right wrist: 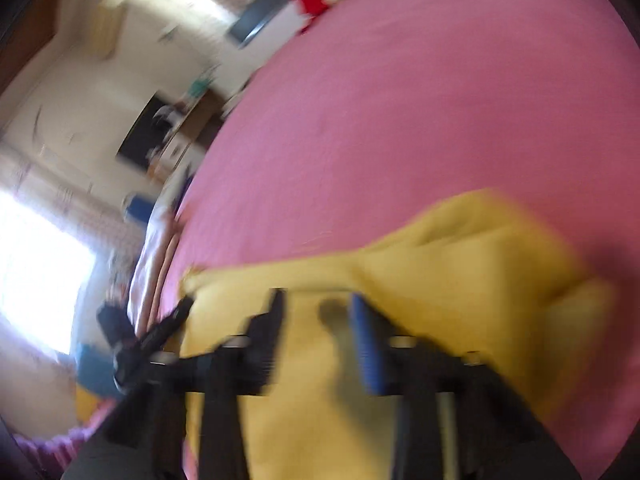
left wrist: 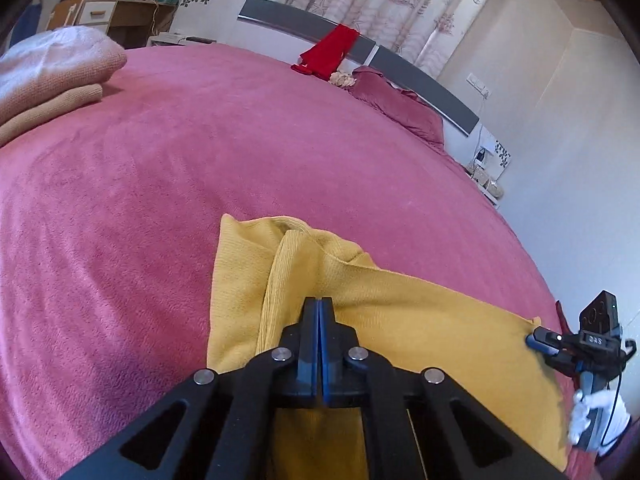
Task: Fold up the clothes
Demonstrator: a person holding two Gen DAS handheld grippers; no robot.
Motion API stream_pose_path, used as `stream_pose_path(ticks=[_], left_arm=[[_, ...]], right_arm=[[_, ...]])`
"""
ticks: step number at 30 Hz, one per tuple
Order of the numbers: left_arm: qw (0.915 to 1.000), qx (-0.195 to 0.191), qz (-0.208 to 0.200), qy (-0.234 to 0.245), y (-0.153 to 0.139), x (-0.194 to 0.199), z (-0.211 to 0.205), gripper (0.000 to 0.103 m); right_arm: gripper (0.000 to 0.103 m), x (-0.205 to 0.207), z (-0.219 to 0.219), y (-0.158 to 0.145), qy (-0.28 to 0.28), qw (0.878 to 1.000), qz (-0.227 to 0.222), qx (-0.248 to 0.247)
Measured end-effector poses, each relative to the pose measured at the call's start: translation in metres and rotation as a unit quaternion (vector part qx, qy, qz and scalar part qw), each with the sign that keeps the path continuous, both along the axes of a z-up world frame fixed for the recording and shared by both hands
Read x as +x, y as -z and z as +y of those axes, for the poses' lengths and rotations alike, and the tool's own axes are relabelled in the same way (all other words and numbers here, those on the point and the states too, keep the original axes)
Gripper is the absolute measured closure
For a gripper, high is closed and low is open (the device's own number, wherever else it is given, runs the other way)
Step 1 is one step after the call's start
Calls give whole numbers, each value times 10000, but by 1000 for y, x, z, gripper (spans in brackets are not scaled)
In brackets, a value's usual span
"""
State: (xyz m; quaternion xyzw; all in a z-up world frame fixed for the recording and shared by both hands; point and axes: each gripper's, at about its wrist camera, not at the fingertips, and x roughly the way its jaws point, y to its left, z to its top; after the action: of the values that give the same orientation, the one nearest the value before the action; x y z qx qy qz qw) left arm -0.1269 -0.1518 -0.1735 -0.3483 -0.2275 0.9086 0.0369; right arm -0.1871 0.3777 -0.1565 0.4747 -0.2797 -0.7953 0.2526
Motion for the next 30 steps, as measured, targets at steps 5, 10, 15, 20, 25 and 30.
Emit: stream_pose_path(ticks=[5,10,15,20,25,30], left_arm=[[9989,461,-126,37,-9,5,-2,103],[9975,-451,467,-275,-62,44,34,96],[9898,-1081,242,898,-55,67,99,87],[9855,-1282,-270,1077,-16,97,81,90],[9855,-1444,-136,880,-24,136,40,96],[9860,-1522,299,620,-38,189,40,92]], right_arm=[[87,31,45,-33,771,9966,205,194],[67,94,-22,-76,76,9966,810,82],[56,114,-104,-41,-620,9976,322,2],[68,126,-63,-10,-93,9992,-121,-369],[75,157,56,-7,1314,9899,-201,-496],[68,201,56,-39,1290,9895,198,-625]])
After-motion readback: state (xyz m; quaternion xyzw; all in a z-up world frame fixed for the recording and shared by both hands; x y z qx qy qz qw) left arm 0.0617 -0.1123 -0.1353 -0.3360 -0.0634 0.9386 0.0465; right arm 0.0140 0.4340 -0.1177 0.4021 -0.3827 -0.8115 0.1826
